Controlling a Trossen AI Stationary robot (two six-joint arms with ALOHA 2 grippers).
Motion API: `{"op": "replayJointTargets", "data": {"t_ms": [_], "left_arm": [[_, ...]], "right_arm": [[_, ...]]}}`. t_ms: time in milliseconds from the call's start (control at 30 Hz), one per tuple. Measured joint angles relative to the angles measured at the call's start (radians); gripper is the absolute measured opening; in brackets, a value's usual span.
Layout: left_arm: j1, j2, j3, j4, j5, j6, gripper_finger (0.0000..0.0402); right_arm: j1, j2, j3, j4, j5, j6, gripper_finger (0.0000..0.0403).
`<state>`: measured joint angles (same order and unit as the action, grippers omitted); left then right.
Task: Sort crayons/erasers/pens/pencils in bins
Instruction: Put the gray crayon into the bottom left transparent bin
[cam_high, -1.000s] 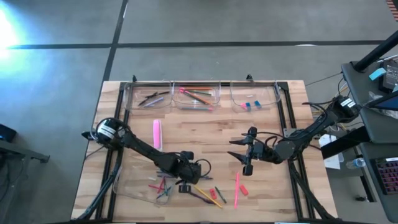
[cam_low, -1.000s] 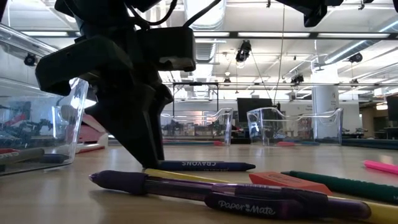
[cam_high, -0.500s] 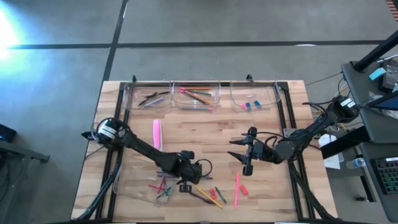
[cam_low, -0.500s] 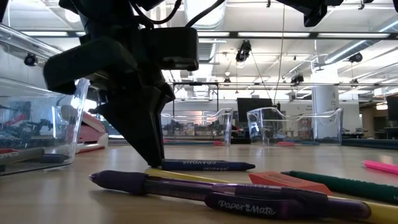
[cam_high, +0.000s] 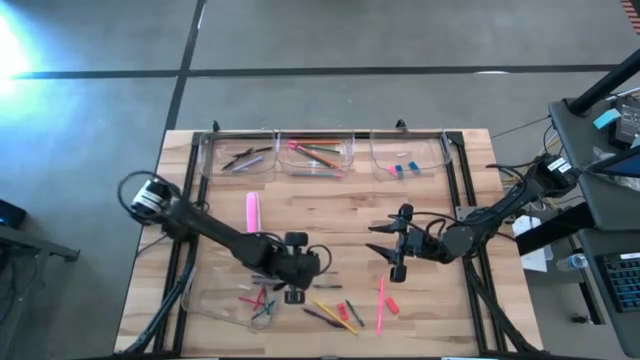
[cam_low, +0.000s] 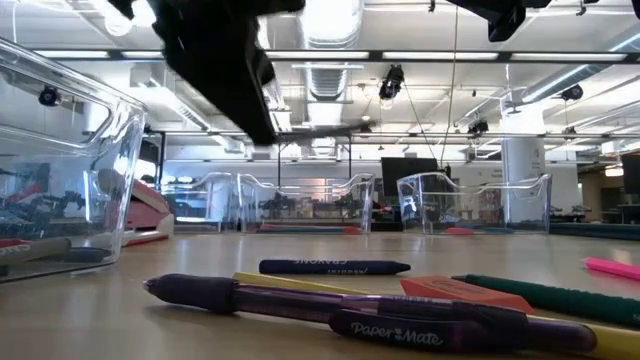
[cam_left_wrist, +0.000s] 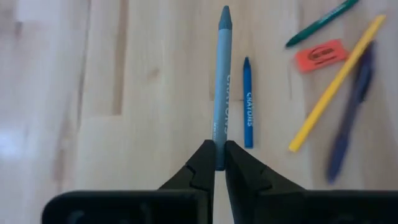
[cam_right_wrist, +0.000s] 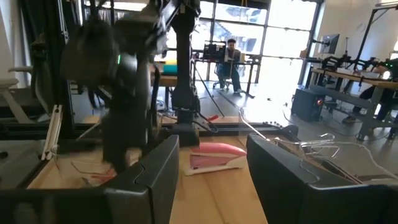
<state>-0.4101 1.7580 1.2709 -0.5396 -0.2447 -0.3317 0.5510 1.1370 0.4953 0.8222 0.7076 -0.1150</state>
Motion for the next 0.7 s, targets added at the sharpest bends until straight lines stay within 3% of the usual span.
{"op": "replayJointTargets", "data": {"t_ms": [200, 400, 700], "left_arm": [[-0.032, -0.144, -0.002, -0.118, 0.0, -0.007, 0.0008], [-0.094, -0.265, -0.002, -0.279, 0.0, -0.111, 0.0008], [-0.205, -0.352, -0.007, -0.484, 0.053, -0.273, 0.0008]], "right_arm": [[0.0, 0.0, 0.0, -0.004, 0.0, 0.001, 0.0178], [0.0, 0.0, 0.0, -0.006, 0.0, 0.002, 0.0178], [0.0, 0.0, 0.0, -0.006, 0.0, 0.011, 0.0178]]}}
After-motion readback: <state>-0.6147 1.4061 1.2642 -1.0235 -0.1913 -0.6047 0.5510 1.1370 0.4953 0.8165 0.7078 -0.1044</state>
